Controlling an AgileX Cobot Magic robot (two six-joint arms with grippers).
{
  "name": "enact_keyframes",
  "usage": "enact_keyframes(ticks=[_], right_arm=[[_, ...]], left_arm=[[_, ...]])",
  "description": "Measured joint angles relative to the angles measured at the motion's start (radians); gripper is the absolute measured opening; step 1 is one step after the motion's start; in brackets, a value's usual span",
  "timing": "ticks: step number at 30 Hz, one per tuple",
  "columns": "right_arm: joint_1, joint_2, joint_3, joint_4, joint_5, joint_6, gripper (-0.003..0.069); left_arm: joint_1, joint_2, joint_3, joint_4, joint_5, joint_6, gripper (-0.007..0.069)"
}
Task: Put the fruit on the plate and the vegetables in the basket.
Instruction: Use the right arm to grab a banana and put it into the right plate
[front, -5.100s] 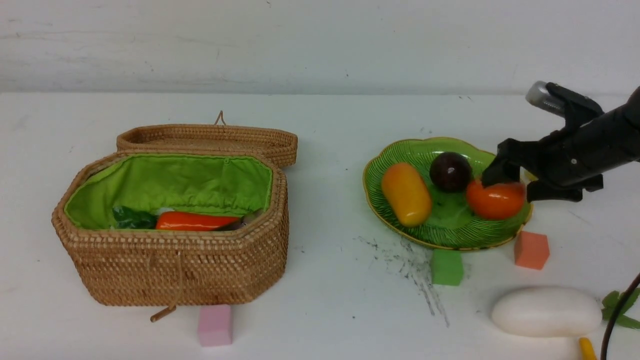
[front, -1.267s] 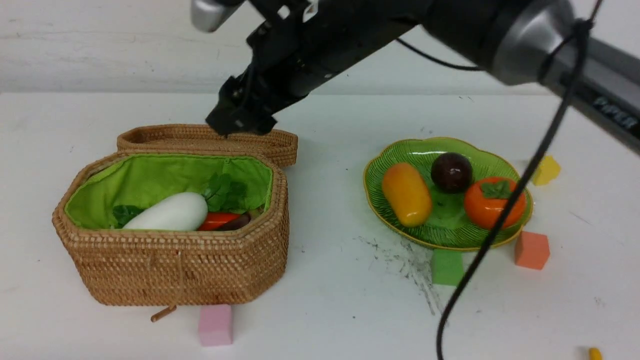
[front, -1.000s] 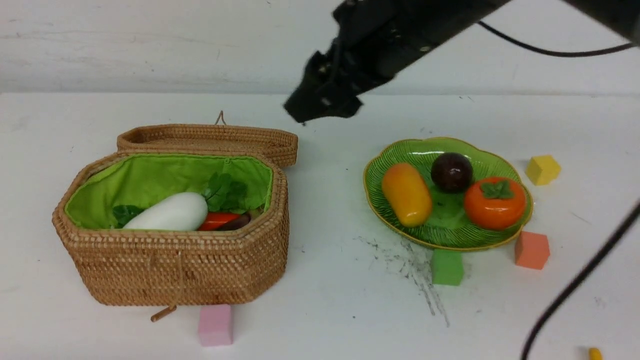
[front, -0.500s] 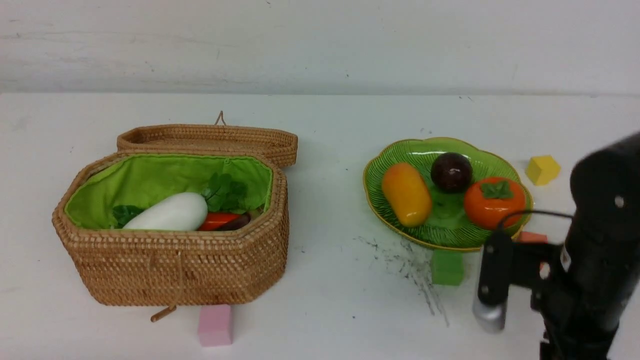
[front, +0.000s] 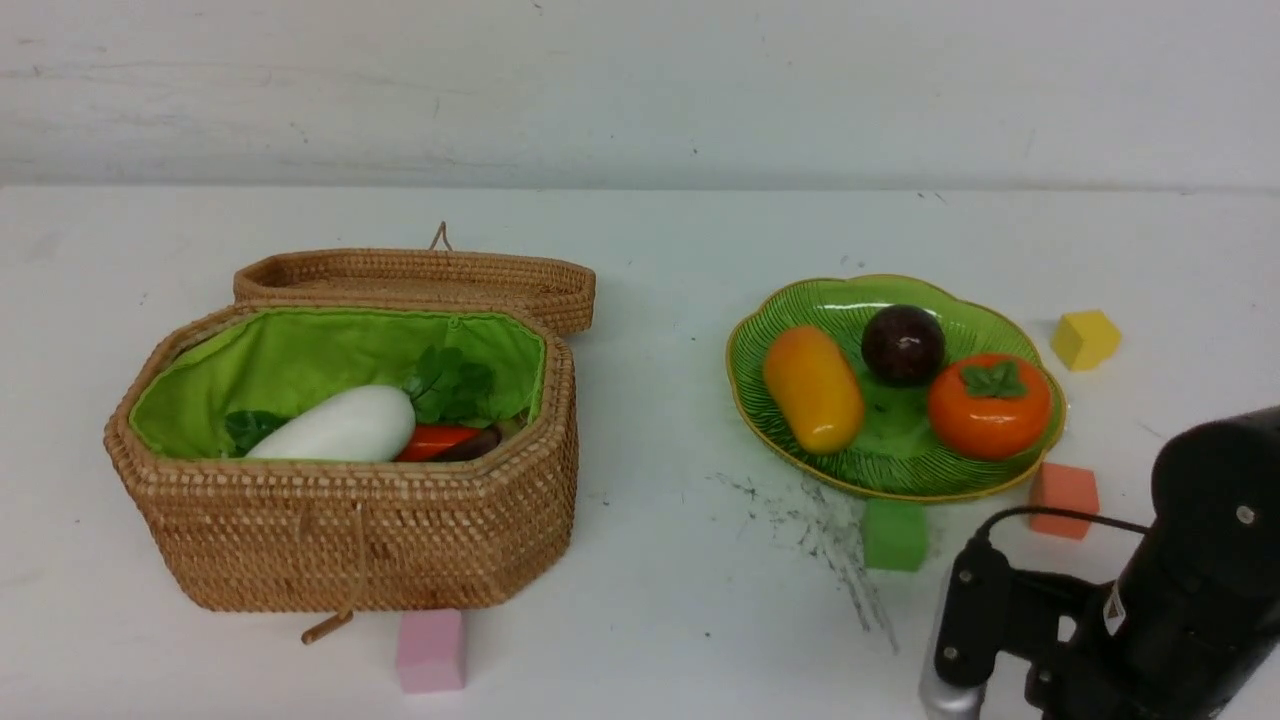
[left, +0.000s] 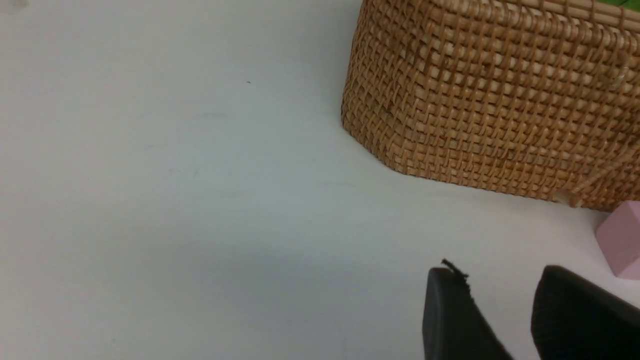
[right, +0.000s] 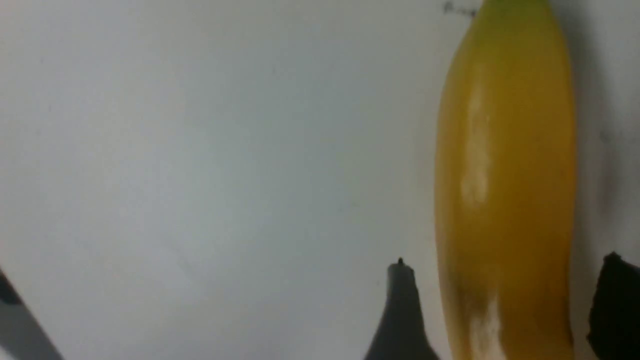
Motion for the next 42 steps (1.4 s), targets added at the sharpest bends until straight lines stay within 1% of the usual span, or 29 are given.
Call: enact_keyframes(ticks=[3,4,5,6,7,12,15,19,25,29,31,32,33,36,38,42], right_arm=[[0.0,0.016,0.007,0.007,-0.033,0.0,0.0459],[0.0,0.031,0.013,0.004,-0.047,0.0,0.0409],[0.0,0.033,0.015,0.003,-0.047,0.0,0.0402],[0.0,0.049,0.017,-0.002,-0.051,0.0,0.0351],[0.0,0.053,0.017,-0.006,-0.05,0.0,0.0321],[0.0,0.059,0.005,-0.009,-0.041,0.0,0.0325],[0.0,0.066,-0.05,-0.02,0.01,0.001,0.0325],[-0.013,0.067,-0.203,-0.018,0.086,0.044,0.0325],[-0.083,0.09,-0.464,-0.02,0.084,0.091,0.0325],[-0.1,0.185,-0.633,-0.047,0.08,0.091,0.0325],[-0.1,0.272,-0.746,-0.056,0.099,0.091,0.0325],[-0.1,0.28,-0.755,-0.056,0.101,0.091,0.0325],[-0.1,0.35,-0.816,-0.056,0.121,0.101,0.0325],[-0.103,0.441,-0.904,-0.052,0.144,0.143,0.0325],[-0.114,0.524,-0.966,-0.039,0.148,0.229,0.0325],[-0.133,0.572,-1.017,0.001,0.137,0.385,0.0325]], left_arm=[[0.0,0.0,0.0,0.0,0.0,0.0,0.0239],[0.0,0.0,0.0,0.0,0.0,0.0,0.0239],[0.0,0.0,0.0,0.0,0.0,0.0,0.0239],[0.0,0.0,0.0,0.0,0.0,0.0,0.0239],[0.0,0.0,0.0,0.0,0.0,0.0,0.0239],[0.0,0.0,0.0,0.0,0.0,0.0,0.0239],[0.0,0.0,0.0,0.0,0.0,0.0,0.0239],[0.0,0.0,0.0,0.0,0.0,0.0,0.0239],[0.0,0.0,0.0,0.0,0.0,0.0,0.0239],[0.0,0.0,0.0,0.0,0.0,0.0,0.0239],[0.0,0.0,0.0,0.0,0.0,0.0,0.0239],[0.0,0.0,0.0,0.0,0.0,0.0,0.0239],[0.0,0.0,0.0,0.0,0.0,0.0,0.0239],[0.0,0.0,0.0,0.0,0.0,0.0,0.0239],[0.0,0.0,0.0,0.0,0.0,0.0,0.0239],[0.0,0.0,0.0,0.0,0.0,0.0,0.0239]])
